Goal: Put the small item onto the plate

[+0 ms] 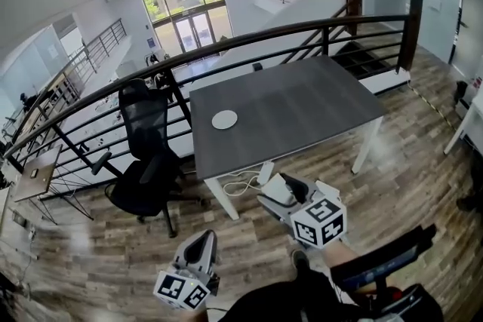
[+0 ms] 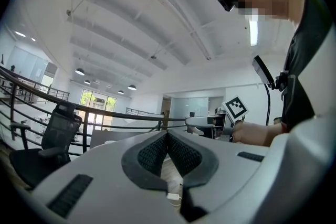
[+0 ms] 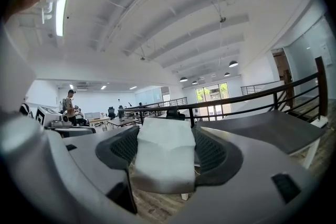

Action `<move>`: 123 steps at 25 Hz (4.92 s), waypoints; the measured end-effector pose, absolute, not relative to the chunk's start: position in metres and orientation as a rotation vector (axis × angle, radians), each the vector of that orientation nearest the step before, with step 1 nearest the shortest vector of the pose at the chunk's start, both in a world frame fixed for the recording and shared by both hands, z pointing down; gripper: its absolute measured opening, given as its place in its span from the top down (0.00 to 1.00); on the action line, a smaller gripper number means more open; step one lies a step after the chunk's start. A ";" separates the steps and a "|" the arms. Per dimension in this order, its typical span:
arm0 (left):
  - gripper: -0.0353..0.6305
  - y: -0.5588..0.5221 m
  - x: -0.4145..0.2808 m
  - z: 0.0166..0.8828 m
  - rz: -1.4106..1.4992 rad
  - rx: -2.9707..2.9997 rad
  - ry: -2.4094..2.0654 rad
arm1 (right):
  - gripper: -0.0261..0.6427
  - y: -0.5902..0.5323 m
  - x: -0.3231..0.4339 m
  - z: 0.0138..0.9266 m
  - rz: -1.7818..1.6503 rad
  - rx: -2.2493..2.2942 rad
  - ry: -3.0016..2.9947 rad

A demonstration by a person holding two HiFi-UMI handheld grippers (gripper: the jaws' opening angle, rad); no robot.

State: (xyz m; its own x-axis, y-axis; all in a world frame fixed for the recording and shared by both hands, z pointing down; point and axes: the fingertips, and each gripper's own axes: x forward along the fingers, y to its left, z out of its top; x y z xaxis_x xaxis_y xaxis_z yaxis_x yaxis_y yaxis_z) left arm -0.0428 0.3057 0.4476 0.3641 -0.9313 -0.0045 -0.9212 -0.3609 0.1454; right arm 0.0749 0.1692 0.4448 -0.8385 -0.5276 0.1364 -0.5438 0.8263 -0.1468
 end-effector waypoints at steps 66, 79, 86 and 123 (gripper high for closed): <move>0.94 -0.007 -0.046 0.423 -0.112 2.465 -1.816 | 0.46 -0.152 0.039 0.444 0.257 0.683 -2.957; 0.94 -0.039 -0.116 0.435 -0.085 2.489 -1.760 | 0.46 -0.179 -0.019 0.441 0.227 0.745 -2.927; 0.94 -0.050 -0.141 0.433 -0.096 2.527 -1.704 | 0.46 -0.185 -0.045 0.441 0.242 0.778 -2.908; 0.94 -0.171 -0.227 0.409 -0.193 2.476 -1.811 | 0.46 -0.324 -0.164 0.424 0.225 0.633 -2.958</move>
